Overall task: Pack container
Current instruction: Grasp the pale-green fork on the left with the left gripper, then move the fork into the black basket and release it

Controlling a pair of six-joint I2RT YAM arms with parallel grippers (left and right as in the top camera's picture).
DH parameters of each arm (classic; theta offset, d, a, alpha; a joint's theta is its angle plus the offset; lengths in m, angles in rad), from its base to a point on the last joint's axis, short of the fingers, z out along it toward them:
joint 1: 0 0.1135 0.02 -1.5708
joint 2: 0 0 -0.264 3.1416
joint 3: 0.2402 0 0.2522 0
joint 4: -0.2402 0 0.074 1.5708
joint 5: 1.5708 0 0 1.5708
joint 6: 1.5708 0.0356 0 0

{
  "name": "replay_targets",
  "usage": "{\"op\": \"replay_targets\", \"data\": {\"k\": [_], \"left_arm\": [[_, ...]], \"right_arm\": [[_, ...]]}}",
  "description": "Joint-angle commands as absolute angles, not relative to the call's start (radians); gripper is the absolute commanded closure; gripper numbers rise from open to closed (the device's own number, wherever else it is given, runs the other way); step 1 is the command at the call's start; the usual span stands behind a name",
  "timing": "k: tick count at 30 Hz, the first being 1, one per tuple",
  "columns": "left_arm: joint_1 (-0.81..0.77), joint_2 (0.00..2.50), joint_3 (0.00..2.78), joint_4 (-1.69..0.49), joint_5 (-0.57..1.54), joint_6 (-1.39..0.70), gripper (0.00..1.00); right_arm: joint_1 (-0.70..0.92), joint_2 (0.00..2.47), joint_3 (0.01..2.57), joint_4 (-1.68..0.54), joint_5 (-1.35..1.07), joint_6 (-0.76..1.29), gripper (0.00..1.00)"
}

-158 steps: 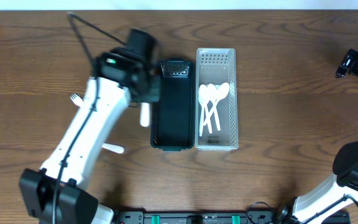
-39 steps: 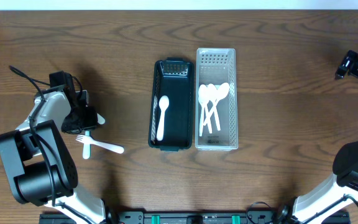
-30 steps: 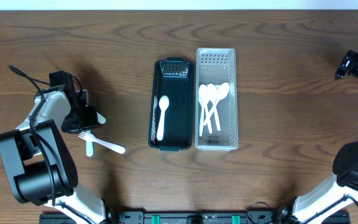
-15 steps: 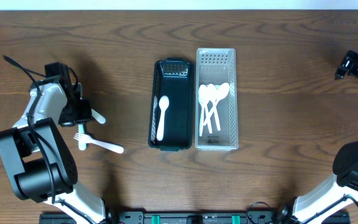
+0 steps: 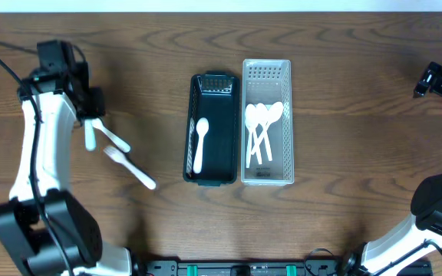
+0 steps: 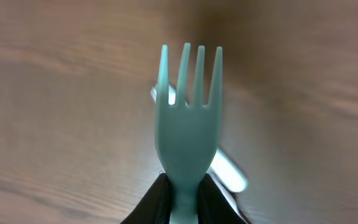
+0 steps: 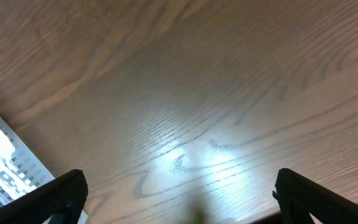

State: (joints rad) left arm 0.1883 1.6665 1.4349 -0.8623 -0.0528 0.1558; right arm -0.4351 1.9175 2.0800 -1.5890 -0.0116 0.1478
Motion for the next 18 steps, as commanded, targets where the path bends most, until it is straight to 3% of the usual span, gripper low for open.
{"op": "replay_targets", "data": {"k": [1, 11, 18], "left_arm": [[0.119, 1.631, 1.506, -0.902, -0.060, 0.164, 0.86], [-0.189, 1.631, 1.613, -0.979, -0.060, 0.126, 0.86], [-0.319, 1.663, 1.612, -0.969, 0.002, 0.016, 0.88]], "right_arm": [[-0.432, 1.915, 2.075, -1.591, -0.019, 0.133, 0.01], [-0.432, 1.915, 2.075, -1.594, -0.019, 0.133, 0.01], [-0.432, 1.915, 2.075, -1.594, -0.019, 0.133, 0.01]]}}
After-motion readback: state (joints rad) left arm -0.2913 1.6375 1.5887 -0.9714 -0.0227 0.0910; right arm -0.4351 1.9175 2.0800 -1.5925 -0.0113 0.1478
